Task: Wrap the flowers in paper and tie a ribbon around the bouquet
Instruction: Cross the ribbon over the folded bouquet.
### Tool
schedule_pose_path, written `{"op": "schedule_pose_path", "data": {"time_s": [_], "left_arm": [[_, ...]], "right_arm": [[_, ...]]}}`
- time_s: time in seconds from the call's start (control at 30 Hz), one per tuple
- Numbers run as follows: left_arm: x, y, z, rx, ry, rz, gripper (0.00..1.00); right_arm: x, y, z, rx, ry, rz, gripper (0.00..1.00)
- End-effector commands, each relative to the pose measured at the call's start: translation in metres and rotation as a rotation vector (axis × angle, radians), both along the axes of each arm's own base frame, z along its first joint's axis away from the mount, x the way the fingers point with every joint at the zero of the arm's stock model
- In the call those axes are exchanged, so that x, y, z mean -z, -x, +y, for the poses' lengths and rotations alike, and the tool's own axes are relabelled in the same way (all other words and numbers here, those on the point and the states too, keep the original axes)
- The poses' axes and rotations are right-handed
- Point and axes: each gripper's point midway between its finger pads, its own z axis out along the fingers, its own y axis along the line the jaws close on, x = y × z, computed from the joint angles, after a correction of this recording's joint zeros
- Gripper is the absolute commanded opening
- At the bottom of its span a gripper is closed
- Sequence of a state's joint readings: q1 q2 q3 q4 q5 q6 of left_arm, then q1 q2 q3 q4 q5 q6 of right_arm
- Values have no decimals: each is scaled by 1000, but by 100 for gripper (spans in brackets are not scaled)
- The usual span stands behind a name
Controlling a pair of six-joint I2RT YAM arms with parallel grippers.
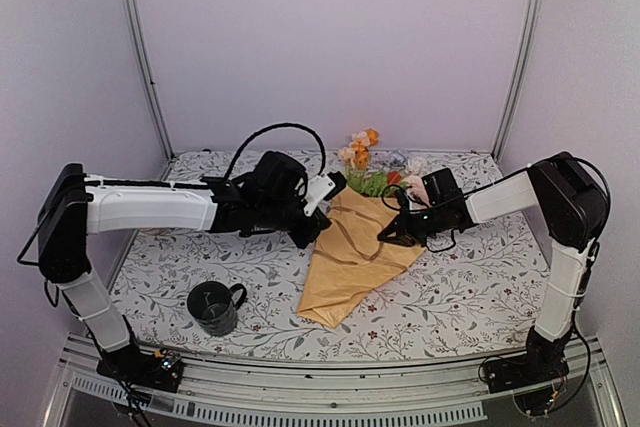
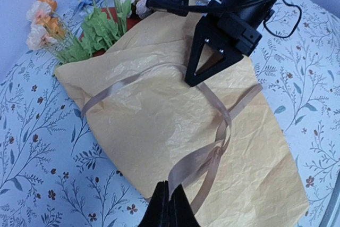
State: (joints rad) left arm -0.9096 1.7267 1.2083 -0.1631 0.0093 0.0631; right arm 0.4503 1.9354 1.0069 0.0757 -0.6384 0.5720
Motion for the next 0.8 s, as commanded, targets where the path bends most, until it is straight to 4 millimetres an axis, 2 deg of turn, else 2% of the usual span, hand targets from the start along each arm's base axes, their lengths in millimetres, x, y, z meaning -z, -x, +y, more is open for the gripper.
{"op": "schedule_pose_path", "data": {"time_s": [0.0, 0.07, 0.1, 0.13, 0.2, 0.27, 0.33, 0.43, 0.53, 0.67, 0.77], "left_arm": [[-2, 6, 27, -50, -53, -27, 0], [-4, 4, 33, -75, -62, -50, 0], [-5, 2, 36, -89, -71, -61, 6], [-5, 0, 39, -101, -84, -71, 17], [-6, -4, 40, -107, -109, -92, 48], [-11, -6, 34, -71, -119, -120, 64], [-19, -3, 19, 14, -107, -162, 69], [-21, 19, -17, 269, -44, -180, 74], [8, 28, -44, 466, -88, -239, 76], [69, 7, -68, 552, -243, -250, 74], [111, 6, -75, 619, -331, -159, 72]], "right_arm": [[9, 1, 0, -9, -1, 15, 0], [11, 2, 0, -11, 0, 21, 0], [11, 2, 0, -10, -1, 22, 0], [11, 2, 0, -10, -1, 23, 0], [11, 2, 0, -10, 1, 23, 0], [10, 3, 0, -13, 2, 23, 0], [10, 2, 0, -14, 4, 22, 0], [9, 2, 0, -14, 5, 21, 0], [8, 3, 0, -15, 2, 21, 0], [7, 5, -1, -12, 6, 19, 0], [7, 7, -2, -10, 10, 21, 0]]}}
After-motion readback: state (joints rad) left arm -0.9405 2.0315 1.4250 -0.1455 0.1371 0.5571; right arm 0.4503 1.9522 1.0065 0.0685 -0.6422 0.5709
